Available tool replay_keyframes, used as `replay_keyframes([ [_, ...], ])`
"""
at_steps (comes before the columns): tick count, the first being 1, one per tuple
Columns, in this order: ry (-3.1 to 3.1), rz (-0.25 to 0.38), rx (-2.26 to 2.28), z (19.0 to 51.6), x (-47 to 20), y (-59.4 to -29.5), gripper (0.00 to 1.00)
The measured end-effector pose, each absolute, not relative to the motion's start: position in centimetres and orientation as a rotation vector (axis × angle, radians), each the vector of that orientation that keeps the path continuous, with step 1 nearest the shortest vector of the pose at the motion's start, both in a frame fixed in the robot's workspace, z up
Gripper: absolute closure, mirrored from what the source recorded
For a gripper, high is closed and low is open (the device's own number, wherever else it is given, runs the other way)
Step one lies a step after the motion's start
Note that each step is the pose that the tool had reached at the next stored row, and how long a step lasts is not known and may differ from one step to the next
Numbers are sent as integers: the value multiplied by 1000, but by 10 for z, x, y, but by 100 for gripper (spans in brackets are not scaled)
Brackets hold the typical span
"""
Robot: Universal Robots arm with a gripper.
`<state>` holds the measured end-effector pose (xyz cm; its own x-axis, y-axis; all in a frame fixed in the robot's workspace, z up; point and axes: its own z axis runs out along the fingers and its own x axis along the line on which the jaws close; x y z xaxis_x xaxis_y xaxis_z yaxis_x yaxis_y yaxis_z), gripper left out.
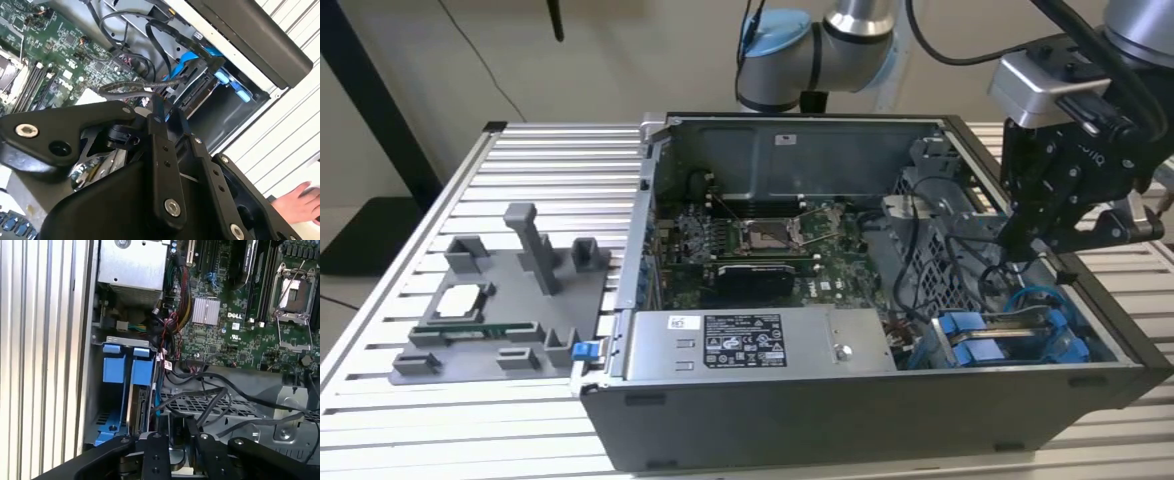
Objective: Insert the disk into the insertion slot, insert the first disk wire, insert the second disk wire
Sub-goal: 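Insert the first disk wire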
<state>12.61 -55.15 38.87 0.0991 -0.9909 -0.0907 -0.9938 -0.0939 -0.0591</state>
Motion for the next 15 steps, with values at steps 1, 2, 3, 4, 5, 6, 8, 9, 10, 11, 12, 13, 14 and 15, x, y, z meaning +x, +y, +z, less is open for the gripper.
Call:
replay_keyframes([
  [1, 2035, 40, -2251, 389, 126, -552, 0],
  [2, 2031, 39, -2251, 388, 126, -552, 0],
  [3, 2029, 38, -2252, 388, 126, -552, 0],
  [4, 2028, 38, -2251, 388, 126, -552, 0],
  [5, 2028, 37, -2251, 388, 125, -552, 0],
  [6, 2027, 37, -2250, 388, 125, -552, 0],
  [8, 2027, 38, -2250, 388, 125, -552, 100],
  [9, 2027, 37, -2250, 388, 125, -552, 100],
  [10, 2027, 37, -2250, 388, 125, -552, 100],
  [11, 2027, 37, -2250, 387, 125, -552, 100],
  [12, 2027, 37, -2250, 387, 125, -552, 100],
  [13, 2027, 37, -2250, 387, 124, -553, 100],
  [14, 2027, 37, -2250, 387, 125, -554, 100],
  [15, 2027, 37, -2250, 387, 125, -555, 100],
])
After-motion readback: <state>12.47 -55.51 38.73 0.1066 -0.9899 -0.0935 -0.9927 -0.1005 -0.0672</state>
